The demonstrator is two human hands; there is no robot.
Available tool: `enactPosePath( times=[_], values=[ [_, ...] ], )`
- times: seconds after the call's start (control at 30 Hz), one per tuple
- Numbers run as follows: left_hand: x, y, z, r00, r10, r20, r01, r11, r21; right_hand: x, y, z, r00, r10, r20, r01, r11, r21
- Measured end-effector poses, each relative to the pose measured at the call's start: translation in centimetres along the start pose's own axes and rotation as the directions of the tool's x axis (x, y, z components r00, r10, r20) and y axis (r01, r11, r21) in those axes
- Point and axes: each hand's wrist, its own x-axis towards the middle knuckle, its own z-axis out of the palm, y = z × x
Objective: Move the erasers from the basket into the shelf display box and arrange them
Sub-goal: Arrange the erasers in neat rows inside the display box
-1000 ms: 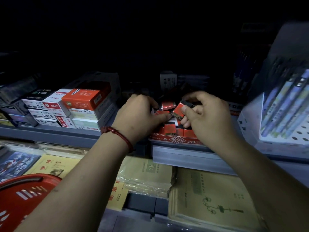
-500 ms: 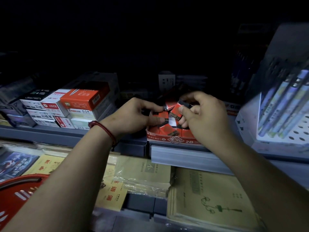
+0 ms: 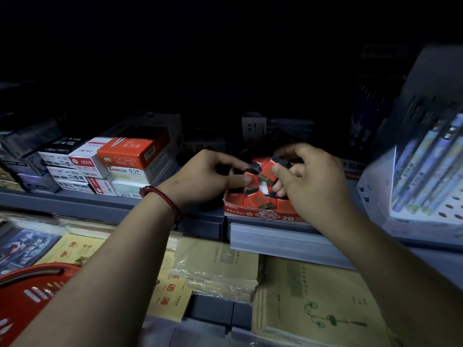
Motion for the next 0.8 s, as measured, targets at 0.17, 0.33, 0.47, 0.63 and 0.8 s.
enactPosePath(
  times=[0.17, 0.33, 0.47, 0.63, 0.8],
  values=[
    [0.0, -0.15, -0.02, 1.0, 0.028, 0.014, -0.028, 1.0, 0.005, 0.07, -0.05, 0.08, 1.0, 0.0, -0.002, 0.0, 1.0, 0.002],
    [0.47, -0.31, -0.05, 0.997, 0.007, 0.071, -0.004, 0.999, -0.041, 0.02, -0.08, 0.03, 1.0, 0.0, -0.004, 0.0, 1.0, -0.005],
    [0.62, -0.61, -0.06, 0.997, 0.008, 0.076, -0.009, 1.0, 0.012, 0.03, 0.02, 0.13, 1.0, -0.011, -0.009, 0.011, 1.0, -0.015],
    [0.32, -0.49, -0.04, 0.996, 0.051, 0.069, -0.059, 0.992, 0.112, 0.14, 0.29, 0.32, 1.0, -0.019, -0.025, 0.018, 0.999, -0.037],
    [0.17, -0.55, 0.55, 0.998, 0.062, 0.012, -0.063, 0.994, 0.088, 0.13, 0.31, 0.4, 1.0, -0.015, -0.015, 0.015, 1.0, -0.026]
  ],
)
